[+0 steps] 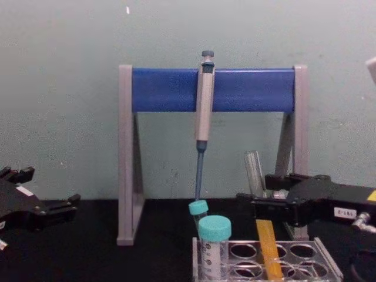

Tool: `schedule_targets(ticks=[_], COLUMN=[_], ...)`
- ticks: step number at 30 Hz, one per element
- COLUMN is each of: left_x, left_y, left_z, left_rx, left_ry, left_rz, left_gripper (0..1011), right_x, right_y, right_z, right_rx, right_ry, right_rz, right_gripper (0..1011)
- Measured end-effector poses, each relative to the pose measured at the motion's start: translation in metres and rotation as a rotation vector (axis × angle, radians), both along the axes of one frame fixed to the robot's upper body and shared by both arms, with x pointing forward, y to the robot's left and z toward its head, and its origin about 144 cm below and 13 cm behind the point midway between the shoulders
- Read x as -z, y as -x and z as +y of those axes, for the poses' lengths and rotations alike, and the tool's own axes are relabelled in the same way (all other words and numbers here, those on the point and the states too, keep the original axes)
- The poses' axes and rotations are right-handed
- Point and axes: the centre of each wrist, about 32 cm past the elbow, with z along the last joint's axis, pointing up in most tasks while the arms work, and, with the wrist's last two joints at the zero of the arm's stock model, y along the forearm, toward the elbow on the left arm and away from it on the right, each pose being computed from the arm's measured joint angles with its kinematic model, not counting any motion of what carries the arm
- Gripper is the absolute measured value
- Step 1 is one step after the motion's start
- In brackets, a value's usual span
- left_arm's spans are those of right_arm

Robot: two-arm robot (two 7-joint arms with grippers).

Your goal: Pick up the test tube from the test tube rack, shake it, then place it back into the test tube rack.

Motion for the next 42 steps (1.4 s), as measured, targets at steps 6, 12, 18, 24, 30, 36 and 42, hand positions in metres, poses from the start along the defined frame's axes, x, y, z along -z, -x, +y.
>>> schedule_targets(ticks=[6, 12, 18, 24, 30, 36, 42], left_x=[0.0000, 0.0000, 0.0000, 0.0000, 0.0000, 0.0000, 0.0000], left_y=[0.0000, 0.0000, 0.0000, 0.0000, 0.0000, 0.0000, 0.0000], left_z=[0.0000, 0.0000, 0.0000, 0.0000, 0.0000, 0.0000, 0.0000], left_rx=[0.000, 0.000, 0.000, 0.000, 0.000, 0.000, 0.000], left_ry=[0.000, 0.000, 0.000, 0.000, 0.000, 0.000, 0.000], left_rz=[0.000, 0.000, 0.000, 0.000, 0.000, 0.000, 0.000], left_gripper=[1001, 1001, 1002, 1001, 1001, 1001, 1001], right_x=[-0.0001, -0.0001, -0.0001, -0.0001, -0.0001, -0.0001, -0.0001], right_y=[0.0001, 0.0001, 0.0001, 0.0001, 0.0001, 0.0001, 0.0001], right_z=[-0.0001, -0.0001, -0.0001, -0.0001, -0.0001, -0.0001, -0.0001], right_rx=[0.000, 0.000, 0.000, -0.001, -0.001, 0.000, 0.000], right_ry=[0.000, 0.000, 0.000, 0.000, 0.000, 0.000, 0.000], right_rz=[-0.001, -0.001, -0.001, -0.002, -0.002, -0.002, -0.002], right_gripper=[736, 535, 353, 229, 228, 228, 228])
